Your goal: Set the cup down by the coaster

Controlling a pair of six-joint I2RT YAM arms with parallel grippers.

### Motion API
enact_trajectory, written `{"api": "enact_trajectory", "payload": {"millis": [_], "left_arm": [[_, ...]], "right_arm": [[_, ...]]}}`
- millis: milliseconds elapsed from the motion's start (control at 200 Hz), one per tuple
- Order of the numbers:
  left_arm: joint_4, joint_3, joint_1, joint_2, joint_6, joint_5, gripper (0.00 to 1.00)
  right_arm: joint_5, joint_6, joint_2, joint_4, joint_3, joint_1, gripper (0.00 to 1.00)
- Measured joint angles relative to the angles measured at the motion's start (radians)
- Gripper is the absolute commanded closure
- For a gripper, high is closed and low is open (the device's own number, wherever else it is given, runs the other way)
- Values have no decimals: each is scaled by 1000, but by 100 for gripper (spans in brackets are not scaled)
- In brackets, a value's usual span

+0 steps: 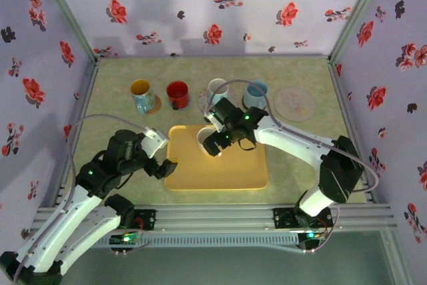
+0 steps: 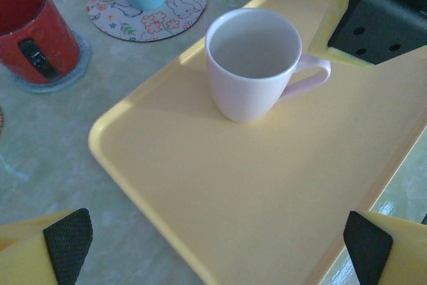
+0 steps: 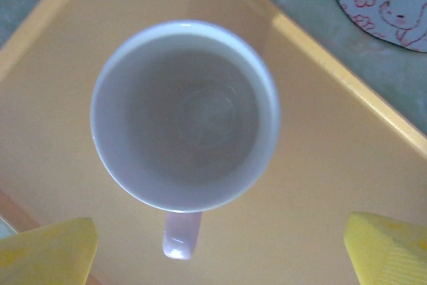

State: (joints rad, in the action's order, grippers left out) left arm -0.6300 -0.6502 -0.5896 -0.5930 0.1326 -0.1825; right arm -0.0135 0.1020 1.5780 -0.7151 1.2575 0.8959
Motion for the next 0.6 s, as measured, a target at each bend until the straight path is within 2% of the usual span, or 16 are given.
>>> {"api": "enact_trajectory", "payload": {"millis": [190,600], "left_arm": [[3,33,0,14,-3,0,0],[46,51,0,-3,-3,-1,0]], "right_arm": [[-9,8,68,-9,27,17,12],[-36,29,170,-47,44,17,34]]}}
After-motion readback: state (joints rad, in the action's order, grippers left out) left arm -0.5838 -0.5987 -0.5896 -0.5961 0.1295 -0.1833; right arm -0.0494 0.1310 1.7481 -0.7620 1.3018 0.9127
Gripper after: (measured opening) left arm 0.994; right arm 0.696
